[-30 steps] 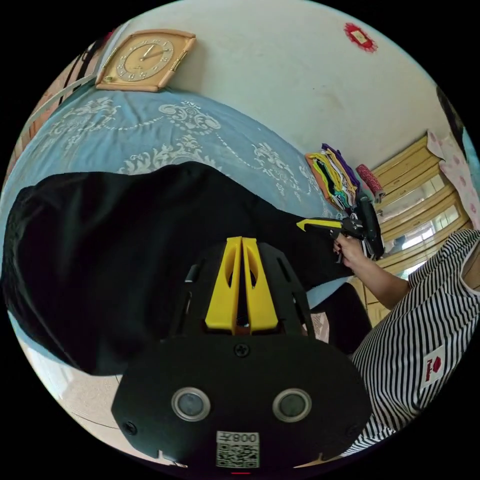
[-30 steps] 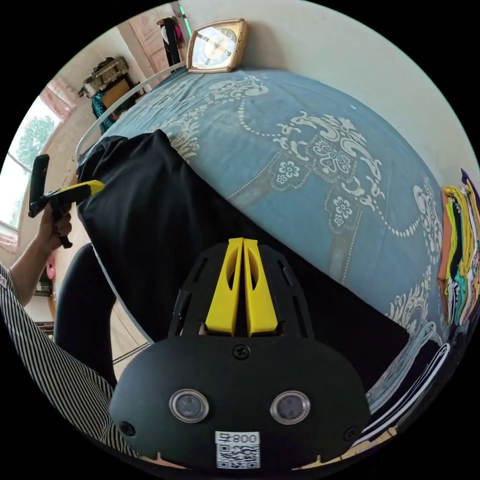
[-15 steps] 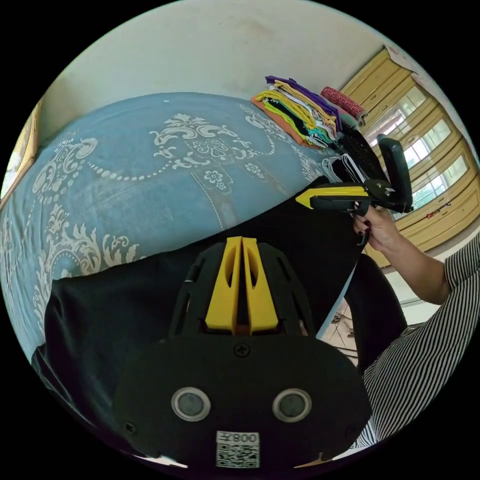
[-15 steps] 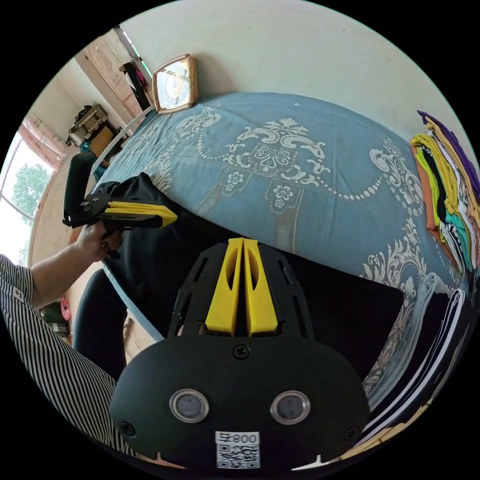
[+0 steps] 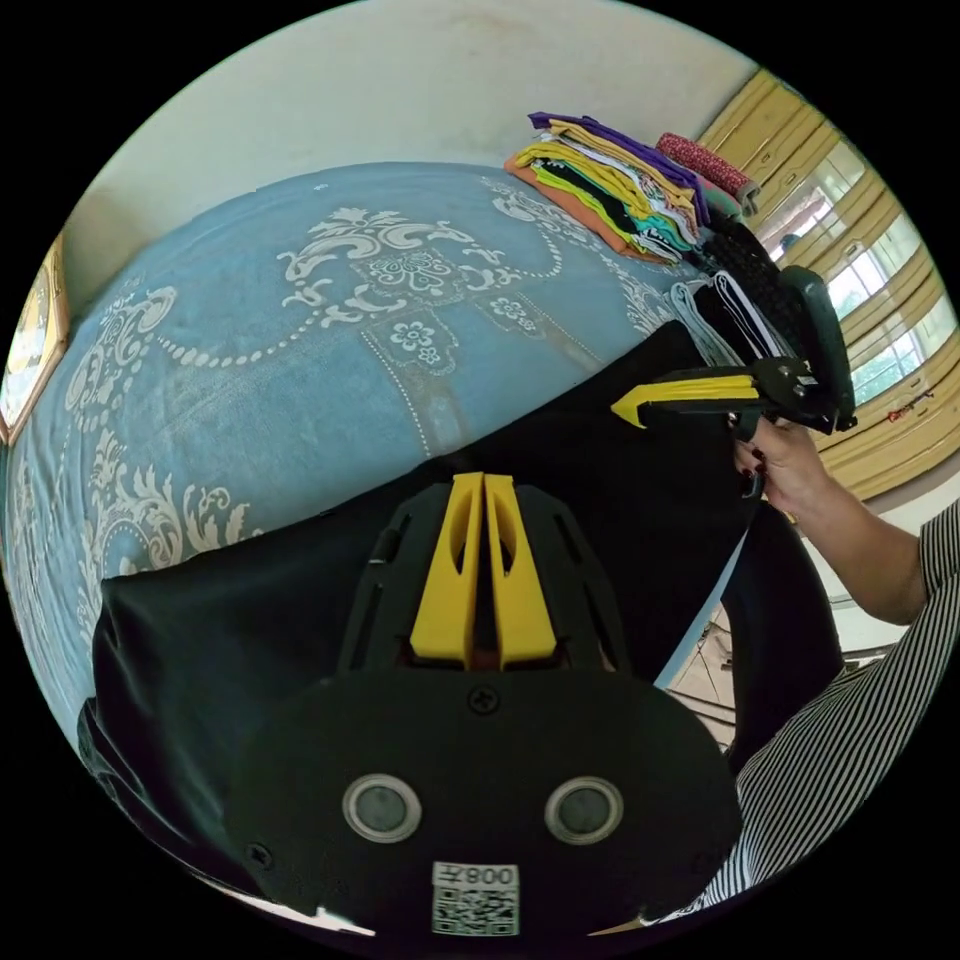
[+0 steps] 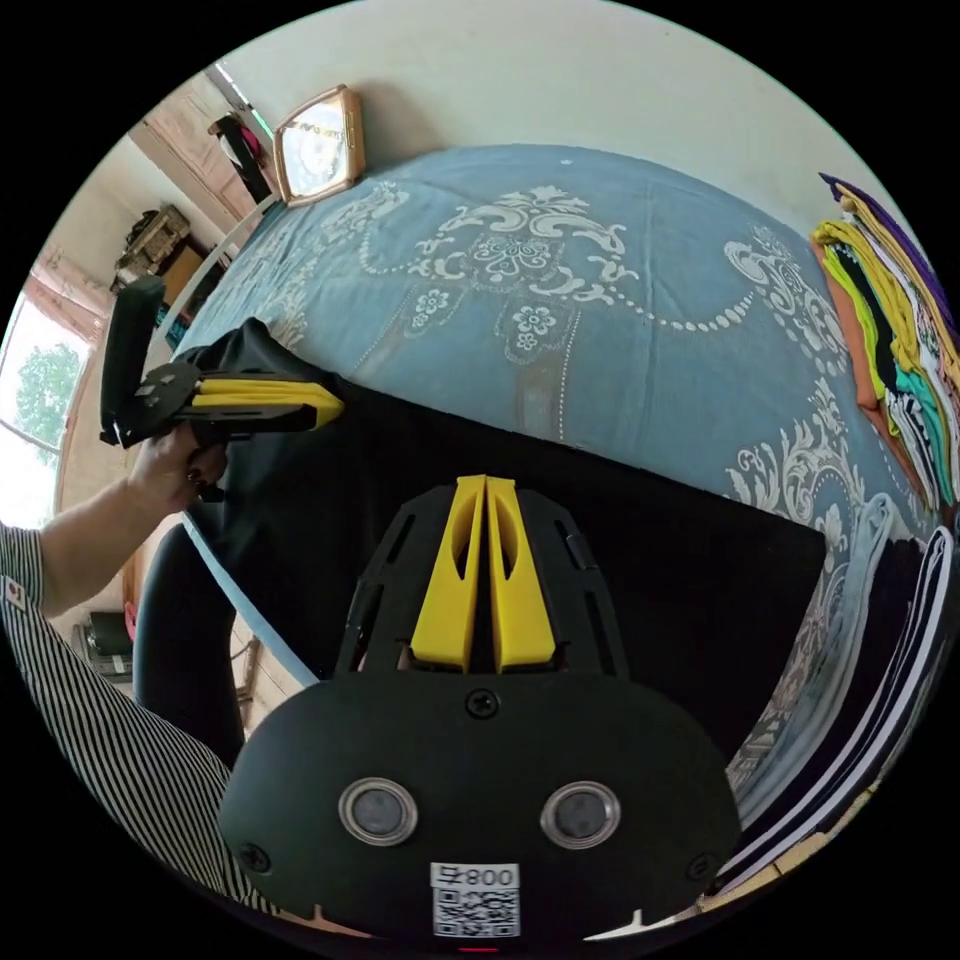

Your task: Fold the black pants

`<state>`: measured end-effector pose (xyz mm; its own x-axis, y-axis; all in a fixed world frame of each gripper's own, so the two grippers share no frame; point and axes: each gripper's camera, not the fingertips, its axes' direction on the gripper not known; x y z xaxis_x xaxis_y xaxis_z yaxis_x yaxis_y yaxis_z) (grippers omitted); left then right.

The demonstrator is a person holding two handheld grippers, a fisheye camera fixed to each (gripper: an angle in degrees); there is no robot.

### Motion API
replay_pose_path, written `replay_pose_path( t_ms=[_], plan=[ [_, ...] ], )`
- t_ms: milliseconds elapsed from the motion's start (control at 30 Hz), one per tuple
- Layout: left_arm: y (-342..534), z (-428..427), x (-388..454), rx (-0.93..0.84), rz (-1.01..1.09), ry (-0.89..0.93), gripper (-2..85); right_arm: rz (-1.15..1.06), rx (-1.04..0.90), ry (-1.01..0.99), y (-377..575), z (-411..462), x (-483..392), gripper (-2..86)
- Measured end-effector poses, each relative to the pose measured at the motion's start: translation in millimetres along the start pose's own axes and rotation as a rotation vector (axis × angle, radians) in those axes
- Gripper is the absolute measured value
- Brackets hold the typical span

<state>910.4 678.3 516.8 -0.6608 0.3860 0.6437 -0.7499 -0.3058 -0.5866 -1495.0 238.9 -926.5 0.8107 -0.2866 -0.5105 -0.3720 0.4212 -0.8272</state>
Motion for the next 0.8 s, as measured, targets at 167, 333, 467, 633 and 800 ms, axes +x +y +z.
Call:
replay_pose_path(
  t_ms=[167,333,467,633,800],
  plan=[
    [-38,-9,28,-0.001,0.014,0.026,0.1,0.078,0.062,-0.021,20,-2,33,0.1],
    [-84,9,59,-0.071,0.047,0.036,0.1,0.096,0.072,-0.071,42,19,57,0.0],
    [-131,4,81,-0.03,0.053,0.035,0.1,0.125,0.079,-0.079,54,26,76,0.0],
    [-179,17,111,-0.079,0.073,0.047,0.1,0.141,0.152,-0.065,98,10,94,0.0],
    [-218,16,139,-0.068,0.092,0.049,0.1,0.214,0.167,-0.083,169,-9,116,0.0]
  ],
)
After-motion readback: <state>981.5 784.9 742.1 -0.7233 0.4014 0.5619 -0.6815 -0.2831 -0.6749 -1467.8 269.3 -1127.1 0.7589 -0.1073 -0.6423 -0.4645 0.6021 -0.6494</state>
